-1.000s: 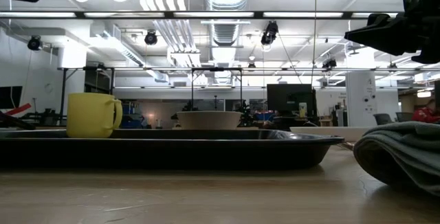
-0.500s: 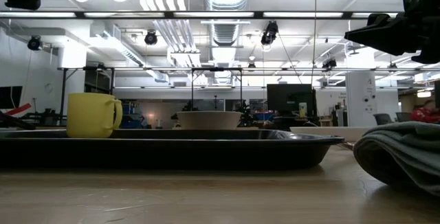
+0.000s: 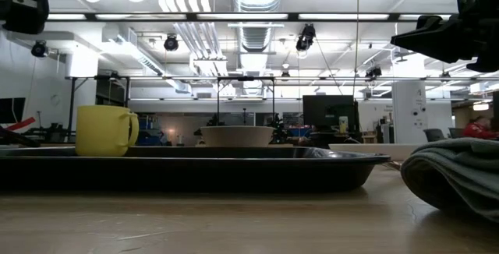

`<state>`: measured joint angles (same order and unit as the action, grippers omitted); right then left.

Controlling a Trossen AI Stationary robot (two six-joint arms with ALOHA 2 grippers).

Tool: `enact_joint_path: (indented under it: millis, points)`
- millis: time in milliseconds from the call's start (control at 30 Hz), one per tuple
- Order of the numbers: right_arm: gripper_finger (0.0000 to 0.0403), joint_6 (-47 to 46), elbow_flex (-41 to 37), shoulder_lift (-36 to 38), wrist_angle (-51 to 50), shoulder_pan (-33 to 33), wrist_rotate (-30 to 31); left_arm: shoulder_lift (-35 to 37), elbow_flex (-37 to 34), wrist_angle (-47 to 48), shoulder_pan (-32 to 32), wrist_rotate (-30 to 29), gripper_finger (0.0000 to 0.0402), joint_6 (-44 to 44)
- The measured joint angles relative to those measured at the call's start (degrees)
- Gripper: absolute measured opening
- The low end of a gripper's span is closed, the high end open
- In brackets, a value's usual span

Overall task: Set up tray
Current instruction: Put the white plate on the black serving tray below the yellow cup

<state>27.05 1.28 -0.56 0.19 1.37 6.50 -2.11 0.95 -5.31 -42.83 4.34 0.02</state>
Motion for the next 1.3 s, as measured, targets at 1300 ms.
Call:
enact_joint_path:
  millis: [1300]
  points:
    - [0.0068, -0.02, 0.00, 0.00, 0.02, -0.01, 0.02, -1.62, 0.26, 5.38, 0.00, -0.13, 0.0255, -0.19]
